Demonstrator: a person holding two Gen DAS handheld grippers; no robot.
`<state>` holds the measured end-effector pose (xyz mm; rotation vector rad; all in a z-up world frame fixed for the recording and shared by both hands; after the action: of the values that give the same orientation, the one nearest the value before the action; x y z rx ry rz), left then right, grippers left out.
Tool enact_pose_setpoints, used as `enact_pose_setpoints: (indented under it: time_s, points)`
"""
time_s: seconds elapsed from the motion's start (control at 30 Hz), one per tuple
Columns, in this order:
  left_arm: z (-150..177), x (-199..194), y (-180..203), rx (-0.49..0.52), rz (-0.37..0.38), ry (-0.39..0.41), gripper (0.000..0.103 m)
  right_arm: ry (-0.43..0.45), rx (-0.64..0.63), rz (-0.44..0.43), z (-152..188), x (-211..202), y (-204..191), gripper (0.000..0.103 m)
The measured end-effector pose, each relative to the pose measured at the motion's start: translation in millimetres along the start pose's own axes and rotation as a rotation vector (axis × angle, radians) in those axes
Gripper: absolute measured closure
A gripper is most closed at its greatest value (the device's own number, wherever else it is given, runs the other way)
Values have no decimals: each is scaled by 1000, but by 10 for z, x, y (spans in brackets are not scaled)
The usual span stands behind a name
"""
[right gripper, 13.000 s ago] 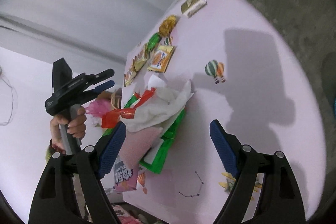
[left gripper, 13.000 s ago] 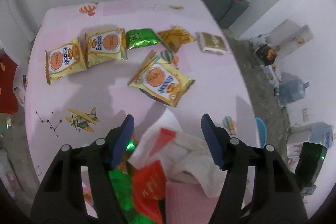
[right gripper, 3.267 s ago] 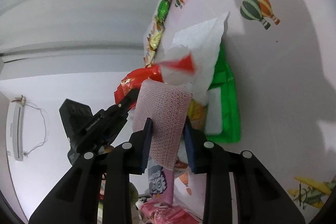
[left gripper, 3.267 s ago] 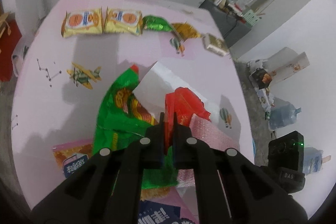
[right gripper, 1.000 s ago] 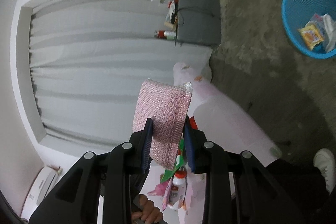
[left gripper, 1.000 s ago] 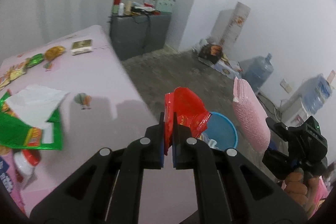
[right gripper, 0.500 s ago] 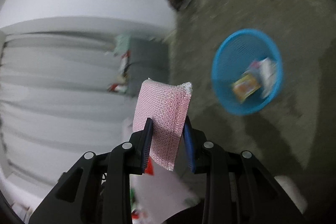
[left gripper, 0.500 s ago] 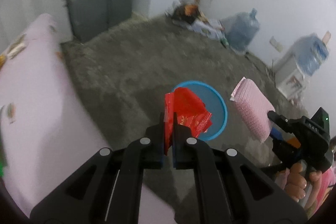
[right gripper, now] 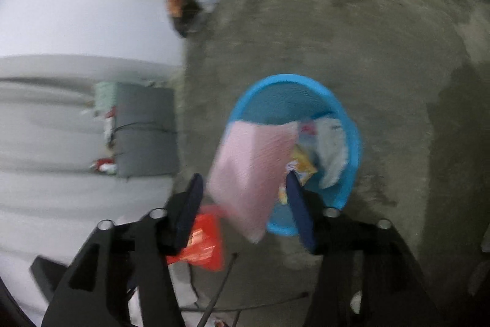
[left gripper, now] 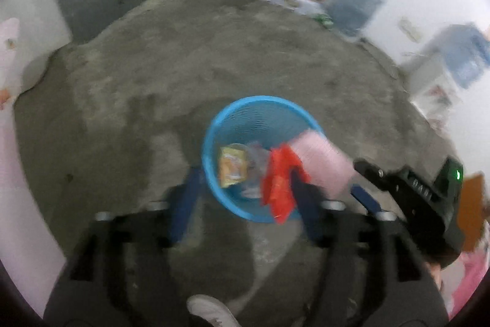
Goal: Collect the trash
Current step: 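Open both tools over the wastebasket, dropping wrapper and sponge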
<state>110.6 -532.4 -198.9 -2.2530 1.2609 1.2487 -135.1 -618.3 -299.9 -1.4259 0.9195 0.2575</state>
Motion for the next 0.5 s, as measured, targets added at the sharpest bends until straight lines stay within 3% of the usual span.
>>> enact_pose_setpoints:
  time_s: [0.13, 0.27, 0.4, 0.5]
  points:
    - [-3, -115, 9, -18, 33, 18, 38, 27, 11, -10, 57, -120, 196, 47]
    - [-38, -460, -80, 4, -2, 51, 37, 54, -26, -38, 270, -416, 200, 47]
    - [-45, -1020, -262, -66, 26, 103, 30, 64, -140, -84, 522, -747, -34, 47]
    - [-33, -1442, -450, -74, 18, 147, 28, 29, -279, -151, 775, -961, -418, 39]
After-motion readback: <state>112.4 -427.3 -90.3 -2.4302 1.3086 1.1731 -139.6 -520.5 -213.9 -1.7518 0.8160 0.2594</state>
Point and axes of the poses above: each gripper's, at about its wrist camera, not at the fingertips, and x roughly the way its jaws point, y to its right, z to its underside, the point moved 5 cm from there along x, roughly the way its jaws point, and after that the axes turned 13 degrees about y, right-handed, at the moved point
